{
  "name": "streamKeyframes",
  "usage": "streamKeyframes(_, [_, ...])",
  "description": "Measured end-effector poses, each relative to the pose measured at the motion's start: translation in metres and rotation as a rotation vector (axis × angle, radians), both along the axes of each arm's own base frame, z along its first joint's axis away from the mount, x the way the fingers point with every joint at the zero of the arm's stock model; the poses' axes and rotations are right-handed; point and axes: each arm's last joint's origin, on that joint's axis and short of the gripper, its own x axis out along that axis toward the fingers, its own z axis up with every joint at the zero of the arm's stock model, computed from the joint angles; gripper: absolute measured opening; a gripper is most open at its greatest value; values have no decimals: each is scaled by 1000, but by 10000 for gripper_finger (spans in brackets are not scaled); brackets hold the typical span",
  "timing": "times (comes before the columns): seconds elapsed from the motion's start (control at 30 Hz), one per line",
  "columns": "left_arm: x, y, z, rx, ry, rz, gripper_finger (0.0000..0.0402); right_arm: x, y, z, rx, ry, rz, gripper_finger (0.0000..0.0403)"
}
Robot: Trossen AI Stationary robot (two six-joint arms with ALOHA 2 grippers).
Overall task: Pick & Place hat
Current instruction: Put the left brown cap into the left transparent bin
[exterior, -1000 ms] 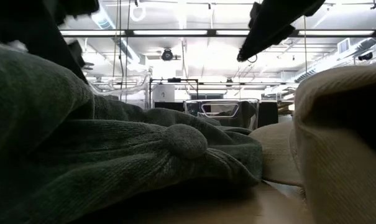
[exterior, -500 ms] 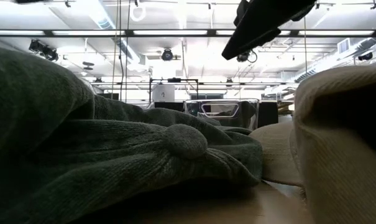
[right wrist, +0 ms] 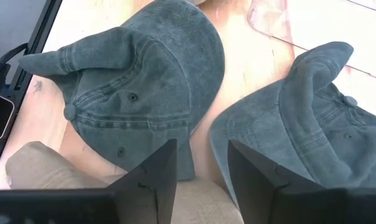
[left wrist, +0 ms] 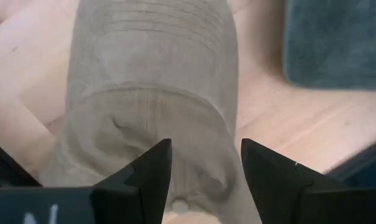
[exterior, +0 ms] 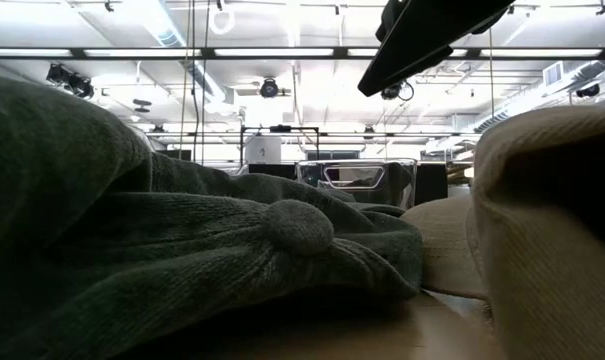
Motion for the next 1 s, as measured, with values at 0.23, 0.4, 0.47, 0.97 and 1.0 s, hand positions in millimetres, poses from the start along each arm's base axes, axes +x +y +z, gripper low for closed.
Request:
streamKeyframes(0.23, [10, -15, -21, -18, 1, 60, 197, 0, 0, 0, 4, -5, -2, 143])
streamKeyframes(0.4, [16, -24, -43, 11, 28, 60, 197, 1, 0, 0, 6, -6, -3, 143])
streamKeyframes(0.47, [17, -26, -51, 33, 47, 34, 192, 1, 0, 1, 6, -6, -3, 143])
streamKeyframes(0.97, [24, -46, -12, 60, -127, -95, 8, 1, 0, 1, 7, -7, -3, 143])
streamKeyframes(1.0, [24, -49, -3, 75, -157, -98, 7, 1, 0, 1, 7, -7, -3, 143])
